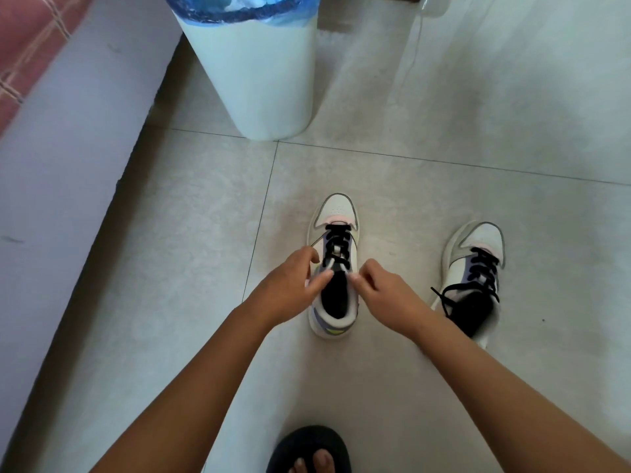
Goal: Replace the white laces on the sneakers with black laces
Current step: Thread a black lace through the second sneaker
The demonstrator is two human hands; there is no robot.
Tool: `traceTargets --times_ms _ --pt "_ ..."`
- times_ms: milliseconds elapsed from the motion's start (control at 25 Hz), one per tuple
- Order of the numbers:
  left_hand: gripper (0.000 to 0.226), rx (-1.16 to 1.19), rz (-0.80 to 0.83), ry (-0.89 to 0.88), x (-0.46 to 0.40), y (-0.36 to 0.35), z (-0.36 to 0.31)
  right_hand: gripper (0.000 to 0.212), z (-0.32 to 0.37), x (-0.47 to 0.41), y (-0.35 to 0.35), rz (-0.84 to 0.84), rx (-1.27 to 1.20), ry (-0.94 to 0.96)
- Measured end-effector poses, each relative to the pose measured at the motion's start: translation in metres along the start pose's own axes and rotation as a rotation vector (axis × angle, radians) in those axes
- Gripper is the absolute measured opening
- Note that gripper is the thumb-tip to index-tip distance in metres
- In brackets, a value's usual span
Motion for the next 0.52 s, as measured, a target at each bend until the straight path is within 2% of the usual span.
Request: traceTargets --times_ms 80,160,240,360,440,520 --pt "0.029 -0.159 -0.025 0.007 0.000 -0.010 0.005 0.019 0.003 0.004 -0.008 -0.026 0.172 0.043" --pt "0.026 -0.343 -0.139 0.018 -0.005 -0.019 -0.001 0.015 0.012 0.000 -0.014 -0.125 0.333 0.028" --pt "0.019 -0.454 -0.249 0.016 -0.009 -0.025 -0.011 0.036 0.019 -0.005 -0.020 -0.207 0.480 -0.013" --pt "0.012 -0.423 -0.367 -0.082 -0.008 -0.029 0.001 0.038 0.011 -0.005 -0.022 -0.276 0.466 -0.021" --pt "0.035 -0.272 -0.384 -0.088 -0.002 -0.027 0.012 0.037 0.003 -0.005 -0.016 -0.263 0.431 -0.014" --pt "0.047 -0.211 -0.406 -0.104 0.002 -0.028 0.014 0.044 -0.002 -0.004 -0.013 -0.247 0.387 0.028"
Point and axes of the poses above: each hand's wrist, its own x-axis away from the middle knuckle, its own y-axis out of the back of the hand, z = x × y, the point moved 2 cm from there along -x, towards the middle knuckle, and after that the axes turned 11 degrees about z, right-handed, at the moved point
